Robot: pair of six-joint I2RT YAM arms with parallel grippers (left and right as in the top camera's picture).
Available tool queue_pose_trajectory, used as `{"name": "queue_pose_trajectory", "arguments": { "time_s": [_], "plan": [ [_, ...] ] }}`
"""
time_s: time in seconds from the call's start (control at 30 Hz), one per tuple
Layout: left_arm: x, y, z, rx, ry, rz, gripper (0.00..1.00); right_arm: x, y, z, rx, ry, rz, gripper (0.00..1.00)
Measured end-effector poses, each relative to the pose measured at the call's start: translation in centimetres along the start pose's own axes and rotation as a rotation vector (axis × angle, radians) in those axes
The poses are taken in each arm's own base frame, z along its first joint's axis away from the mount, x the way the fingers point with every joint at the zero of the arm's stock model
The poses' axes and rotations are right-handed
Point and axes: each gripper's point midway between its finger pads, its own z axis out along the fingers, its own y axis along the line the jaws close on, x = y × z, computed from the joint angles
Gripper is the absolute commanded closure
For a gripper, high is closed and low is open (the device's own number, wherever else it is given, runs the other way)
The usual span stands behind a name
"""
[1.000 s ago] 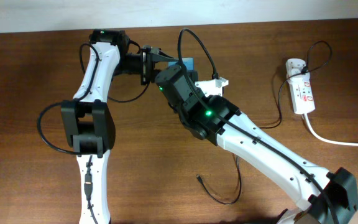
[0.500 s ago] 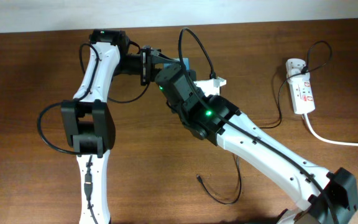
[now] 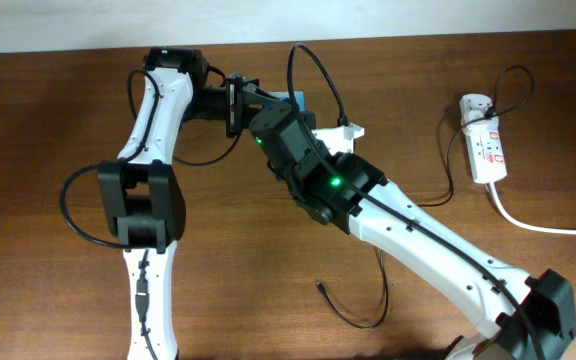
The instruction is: Plug charger to phone and switch on socket
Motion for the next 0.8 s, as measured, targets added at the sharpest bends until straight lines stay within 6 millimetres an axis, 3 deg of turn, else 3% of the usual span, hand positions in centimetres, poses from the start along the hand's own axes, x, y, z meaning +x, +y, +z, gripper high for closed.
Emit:
{"name": "queue_pose_trajectory", "arguments": {
  "time_s": [0.07,0.17,0.27,0.3,0.4,0.57,0.67,0.8],
  "plan": [
    [0.0,0.0,0.0,0.000,0.000,0.000,0.84,0.0,0.0,0.0,-0.001,0.000,0.003,0.90],
    [0.0,0.0,0.0,-0.003,-0.001,0.011,0.98,0.0,0.2,0.0,-0.008,-0.001,0.014,0.90],
    [-0.1,0.0,0.1,-0.004,-0.001,0.042,1.00,-0.1,0.4,0.0,-0.011,-0.001,0.029,0.83],
    [-0.1,0.1,0.1,-0.005,-0.001,0.039,1.00,-0.1,0.4,0.0,-0.012,-0.002,0.024,0.69],
    [-0.1,0.2,0.0,-0.015,-0.007,0.022,1.00,-0.1,0.5,0.0,-0.014,-0.003,0.009,0.05],
    [-0.2,0.3,0.0,-0.020,-0.010,0.023,1.00,-0.9,0.7,-0.1,-0.028,-0.052,-0.107,0.02],
    [-1.0,0.4,0.0,-0.041,-0.024,0.097,1.00,-2.0,1.3,-0.3,-0.045,-0.119,-0.271,0.01],
    [-3.0,0.6,-0.1,-0.108,-0.075,0.298,1.00,-3.0,4.1,-4.0,-0.104,-0.133,-0.573,0.02]
  ]
}}
